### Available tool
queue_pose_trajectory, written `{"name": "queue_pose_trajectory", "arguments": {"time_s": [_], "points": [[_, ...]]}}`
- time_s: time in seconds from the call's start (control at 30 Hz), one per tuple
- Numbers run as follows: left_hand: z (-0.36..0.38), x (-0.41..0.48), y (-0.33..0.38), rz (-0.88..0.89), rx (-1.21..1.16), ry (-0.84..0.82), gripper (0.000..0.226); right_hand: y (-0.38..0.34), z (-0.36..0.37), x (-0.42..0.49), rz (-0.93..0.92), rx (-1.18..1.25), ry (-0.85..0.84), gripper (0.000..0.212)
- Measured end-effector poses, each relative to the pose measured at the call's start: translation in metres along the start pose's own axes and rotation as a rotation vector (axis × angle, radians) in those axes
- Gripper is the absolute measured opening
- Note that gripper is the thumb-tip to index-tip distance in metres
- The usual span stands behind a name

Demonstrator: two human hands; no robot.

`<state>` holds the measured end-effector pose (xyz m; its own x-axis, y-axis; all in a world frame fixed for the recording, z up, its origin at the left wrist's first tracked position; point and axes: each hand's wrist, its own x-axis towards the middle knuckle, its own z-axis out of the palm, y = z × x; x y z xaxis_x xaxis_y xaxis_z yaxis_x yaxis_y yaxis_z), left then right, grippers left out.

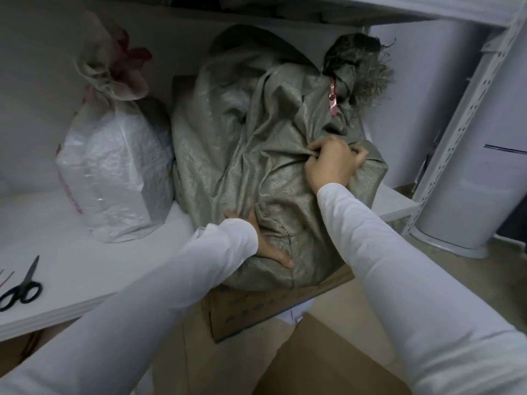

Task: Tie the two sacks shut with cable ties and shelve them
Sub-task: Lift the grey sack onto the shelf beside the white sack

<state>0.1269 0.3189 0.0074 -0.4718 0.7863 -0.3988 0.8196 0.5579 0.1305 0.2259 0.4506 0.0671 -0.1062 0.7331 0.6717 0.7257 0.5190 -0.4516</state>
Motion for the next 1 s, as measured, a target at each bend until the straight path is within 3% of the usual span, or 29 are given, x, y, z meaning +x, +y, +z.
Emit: {"name": "queue_pose_trajectory", "arguments": {"time_s": [0.1, 0.27, 0.37, 0.47, 0.63, 0.73, 0.83, 0.93, 1.0], "points": [[0.029, 0.003, -0.021, -0.022, -0.113, 0.01, 0.161, 0.008, -0.006, 0.005, 0.019, 0.156, 0.033, 0.031], [0.044, 0.01, -0.012, -0.034, -0.576, 0.163, 0.164, -0.004, -0.016, 0.008, 0.126, 0.479, -0.003, 0.03], [0.041, 0.011, 0.012, 0.028, -0.597, 0.242, 0.151, -0.035, -0.028, 0.012, 0.07, 0.799, -0.018, 0.03], [0.039, 0.017, 0.026, 0.103, -0.754, 0.334, 0.139, -0.06, -0.042, 0.013, -0.072, 0.822, -0.044, 0.037], [0.014, 0.043, 0.052, 0.225, -0.677, 0.321, 0.117, -0.034, -0.031, 0.007, -0.173, 0.569, -0.051, 0.03], [0.006, 0.058, 0.068, 0.228, -0.7, 0.296, 0.105, 0.007, -0.004, -0.002, -0.157, 0.229, -0.224, 0.024], [0.0, 0.069, 0.074, 0.263, -0.746, 0.345, 0.09, 0.038, 0.01, -0.004, -0.171, 0.052, -0.332, 0.052], [0.003, 0.073, 0.061, 0.278, -0.679, 0.255, 0.086, 0.049, 0.01, -0.005, -0.247, -0.143, -0.424, 0.084], [0.009, 0.076, 0.043, 0.212, -0.772, 0.296, 0.099, 0.048, 0.013, -0.01, -0.288, -0.282, -0.465, 0.094]]}}
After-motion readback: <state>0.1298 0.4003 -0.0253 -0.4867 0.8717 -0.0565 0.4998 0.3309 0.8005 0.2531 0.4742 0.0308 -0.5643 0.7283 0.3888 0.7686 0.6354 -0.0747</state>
